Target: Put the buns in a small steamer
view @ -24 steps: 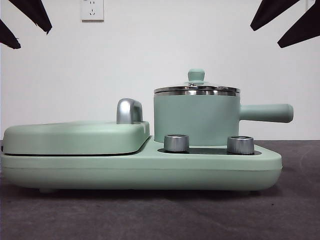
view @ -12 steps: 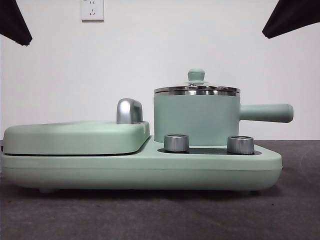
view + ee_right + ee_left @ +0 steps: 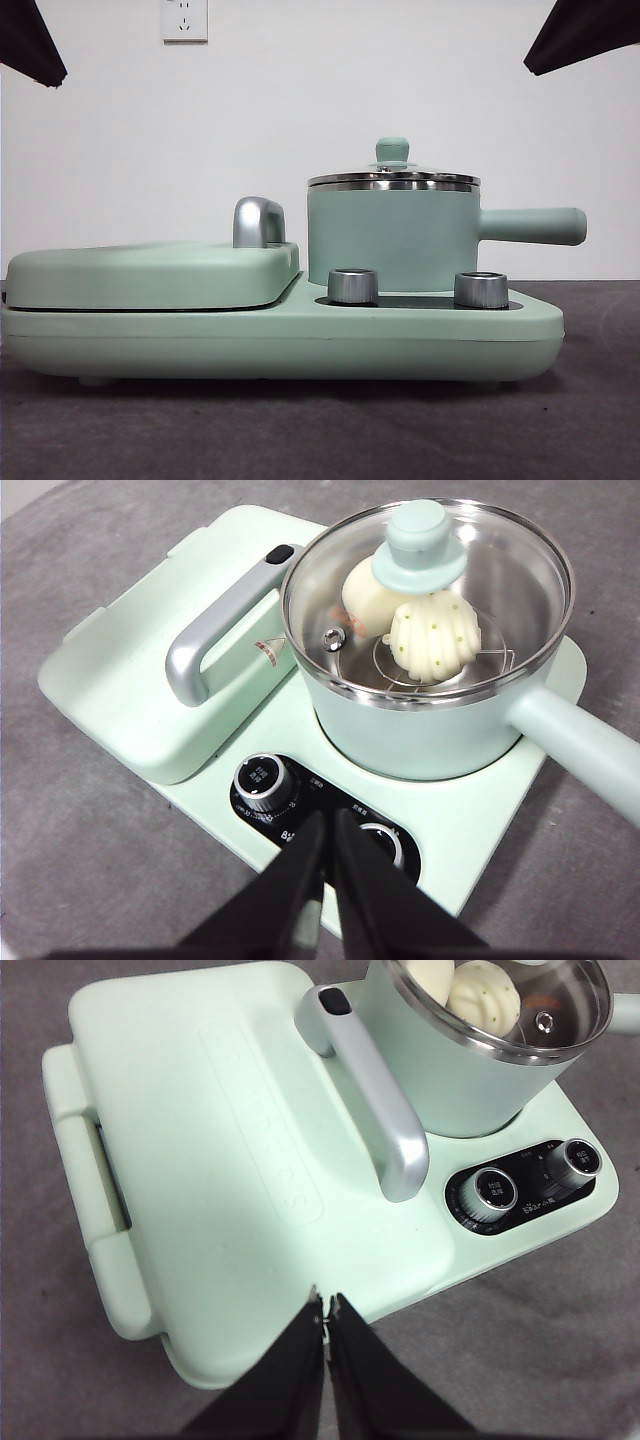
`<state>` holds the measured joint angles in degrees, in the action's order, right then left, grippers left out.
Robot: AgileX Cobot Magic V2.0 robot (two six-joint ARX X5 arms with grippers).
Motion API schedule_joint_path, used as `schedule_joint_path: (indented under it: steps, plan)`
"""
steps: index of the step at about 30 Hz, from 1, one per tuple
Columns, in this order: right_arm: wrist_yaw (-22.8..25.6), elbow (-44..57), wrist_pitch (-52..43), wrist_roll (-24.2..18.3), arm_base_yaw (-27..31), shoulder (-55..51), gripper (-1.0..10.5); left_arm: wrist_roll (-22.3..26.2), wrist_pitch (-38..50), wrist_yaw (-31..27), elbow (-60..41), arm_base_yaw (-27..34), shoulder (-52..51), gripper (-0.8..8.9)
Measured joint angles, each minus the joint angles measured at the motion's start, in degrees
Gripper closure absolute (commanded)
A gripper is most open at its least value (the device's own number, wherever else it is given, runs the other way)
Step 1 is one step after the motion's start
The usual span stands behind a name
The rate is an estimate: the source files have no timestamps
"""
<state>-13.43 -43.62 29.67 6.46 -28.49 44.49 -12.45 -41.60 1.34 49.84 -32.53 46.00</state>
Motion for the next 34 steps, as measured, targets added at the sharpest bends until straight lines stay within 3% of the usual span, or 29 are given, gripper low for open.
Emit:
schedule_joint_path:
  steps: [6,18,23,34]
  plan:
    - [0.0,0.0,0.0,0.0,0.0,0.0,9.3,4.4,7.0,0.0,-5.5,7.1,-7.8,8.06]
    - [0.0,0.0,0.0,0.0,0.0,0.0,9.3,7.6,40.0,0.0,-40.9,27.1,-36.4,8.06]
    - [0.0,0.0,0.0,0.0,0.0,0.0,9.3,8.0,39.7,0.0,-47.8,30.8,-41.8,8.06]
    - [0.0,0.0,-0.1,0.0,0.0,-0.1,9.3,8.2,35.4,0.0,-48.0,30.9,-45.7,8.06]
